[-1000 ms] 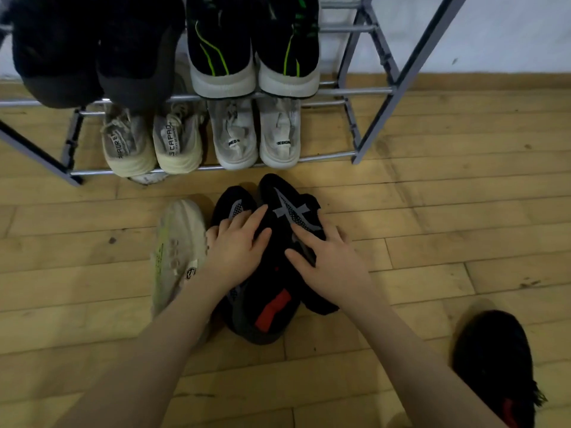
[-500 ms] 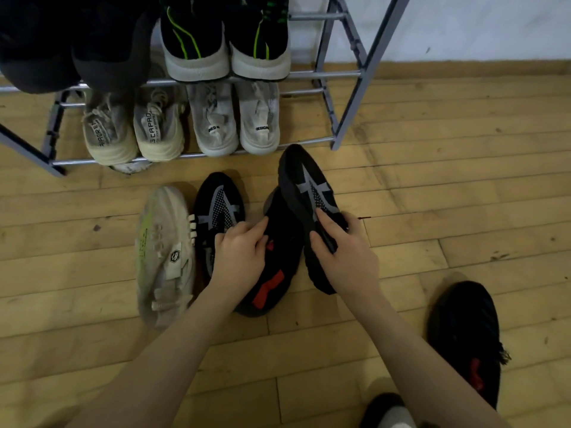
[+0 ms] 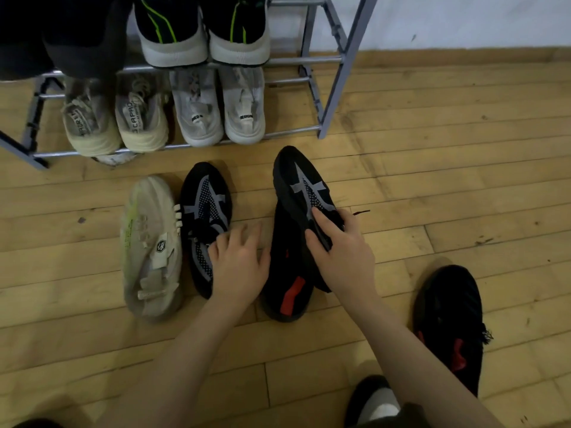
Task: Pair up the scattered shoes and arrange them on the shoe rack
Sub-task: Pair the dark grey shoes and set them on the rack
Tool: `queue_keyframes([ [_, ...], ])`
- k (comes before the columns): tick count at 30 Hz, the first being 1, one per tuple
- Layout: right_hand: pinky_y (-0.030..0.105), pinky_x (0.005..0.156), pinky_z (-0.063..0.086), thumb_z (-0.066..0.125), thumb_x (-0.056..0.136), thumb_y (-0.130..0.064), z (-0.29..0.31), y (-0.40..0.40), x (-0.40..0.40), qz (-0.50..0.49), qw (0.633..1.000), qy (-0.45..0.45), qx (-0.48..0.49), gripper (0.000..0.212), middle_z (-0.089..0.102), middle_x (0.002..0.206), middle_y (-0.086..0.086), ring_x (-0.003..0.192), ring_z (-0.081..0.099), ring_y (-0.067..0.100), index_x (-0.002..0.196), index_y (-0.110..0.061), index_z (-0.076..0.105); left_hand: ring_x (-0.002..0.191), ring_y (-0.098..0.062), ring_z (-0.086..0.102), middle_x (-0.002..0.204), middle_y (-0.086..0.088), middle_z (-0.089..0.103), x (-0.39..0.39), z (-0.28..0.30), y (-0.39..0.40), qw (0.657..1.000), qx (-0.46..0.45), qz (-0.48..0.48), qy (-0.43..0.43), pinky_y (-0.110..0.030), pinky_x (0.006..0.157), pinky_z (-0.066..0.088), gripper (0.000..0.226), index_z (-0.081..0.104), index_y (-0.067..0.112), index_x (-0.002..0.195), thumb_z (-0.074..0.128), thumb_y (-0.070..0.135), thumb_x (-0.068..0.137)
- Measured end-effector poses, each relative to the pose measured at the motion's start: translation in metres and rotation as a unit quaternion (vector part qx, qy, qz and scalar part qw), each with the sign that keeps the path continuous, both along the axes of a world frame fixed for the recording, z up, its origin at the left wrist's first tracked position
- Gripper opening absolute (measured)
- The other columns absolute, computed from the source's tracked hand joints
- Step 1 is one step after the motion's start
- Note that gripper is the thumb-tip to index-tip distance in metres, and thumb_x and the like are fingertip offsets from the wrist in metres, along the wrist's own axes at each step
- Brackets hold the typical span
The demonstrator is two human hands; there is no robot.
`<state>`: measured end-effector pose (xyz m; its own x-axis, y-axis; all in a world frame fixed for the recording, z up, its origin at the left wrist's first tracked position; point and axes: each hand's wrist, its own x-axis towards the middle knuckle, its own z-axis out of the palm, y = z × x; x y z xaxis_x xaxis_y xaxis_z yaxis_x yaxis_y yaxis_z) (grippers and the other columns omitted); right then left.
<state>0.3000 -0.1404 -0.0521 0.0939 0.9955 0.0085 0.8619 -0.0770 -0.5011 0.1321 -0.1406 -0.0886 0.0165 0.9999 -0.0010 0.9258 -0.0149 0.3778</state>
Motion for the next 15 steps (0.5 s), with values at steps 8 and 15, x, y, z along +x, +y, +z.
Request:
queue_keyframes([
  [8,0.045,0.083,0.047,0.044,0.093,-0.047,-0.004,0.026,-0.067,0.029,0.997,-0.071,-0.017,0.045,0.035,0.145,0.012,0.109,0.051,0.035,0.137,-0.035,0.042,0.117,-0.044,0.047,0.135,-0.025,0.045,-0.063,-0.001,-0.004,0.994,-0.038,0.023,0.103,-0.055,0.095,0.037,0.067,0.041,0.017,0.139,0.045,0.052,0.082],
  [15,0.048,0.073,0.046,0.056,0.089,-0.042,-0.023,0.030,-0.072,0.036,0.993,-0.113,-0.020,0.043,0.045,0.137,0.019,0.097,0.055,0.042,0.130,-0.029,0.054,0.134,-0.044,0.026,0.146,-0.026,0.029,-0.075,-0.007,0.048,0.991,-0.011,-0.003,0.133,-0.055,0.107,0.019,0.071,0.030,0.016,0.144,0.046,0.054,0.086],
])
